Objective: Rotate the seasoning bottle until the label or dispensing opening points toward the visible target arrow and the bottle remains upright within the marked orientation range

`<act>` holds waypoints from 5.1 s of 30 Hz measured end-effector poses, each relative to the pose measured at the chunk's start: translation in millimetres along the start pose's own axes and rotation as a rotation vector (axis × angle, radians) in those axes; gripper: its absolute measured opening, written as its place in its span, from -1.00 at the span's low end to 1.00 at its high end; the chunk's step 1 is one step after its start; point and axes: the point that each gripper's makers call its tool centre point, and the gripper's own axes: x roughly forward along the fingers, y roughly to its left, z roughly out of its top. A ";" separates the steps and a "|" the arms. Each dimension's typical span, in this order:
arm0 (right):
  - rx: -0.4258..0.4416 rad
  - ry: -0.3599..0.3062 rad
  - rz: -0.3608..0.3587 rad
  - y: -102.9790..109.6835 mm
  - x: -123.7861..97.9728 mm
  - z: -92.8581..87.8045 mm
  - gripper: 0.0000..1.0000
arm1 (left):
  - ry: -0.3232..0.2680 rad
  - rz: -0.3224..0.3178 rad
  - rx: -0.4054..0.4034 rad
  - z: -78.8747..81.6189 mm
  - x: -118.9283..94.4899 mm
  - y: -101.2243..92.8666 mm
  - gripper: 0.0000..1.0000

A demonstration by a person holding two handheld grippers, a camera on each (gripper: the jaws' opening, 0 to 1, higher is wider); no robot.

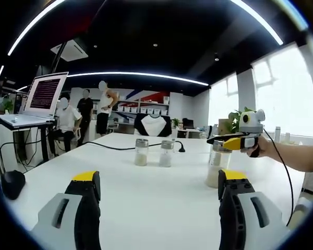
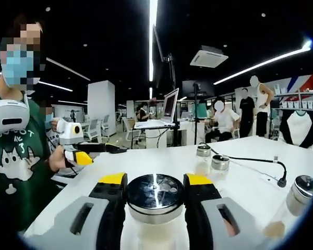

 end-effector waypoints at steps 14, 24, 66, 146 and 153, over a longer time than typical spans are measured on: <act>-0.006 -0.005 -0.018 -3.4 -2.8 1.0 -0.17 | -0.002 -0.003 0.000 0.7 0.8 -1.3 0.97; -0.005 0.012 -0.059 -5.4 -4.4 1.0 -0.17 | -0.006 -0.007 0.003 1.5 1.3 -2.1 0.97; 0.036 0.030 -0.325 -13.4 -3.9 1.2 -0.17 | 0.000 -0.014 -0.028 -1.7 0.5 -3.0 0.97; 0.057 0.003 -0.830 -24.1 -17.8 -1.3 -0.17 | 0.003 -0.016 -0.039 -3.1 -0.4 -3.7 0.96; 0.095 0.037 -0.804 -25.0 -16.3 -7.5 -0.14 | 0.007 -0.016 -0.038 -4.2 -0.5 -4.2 0.96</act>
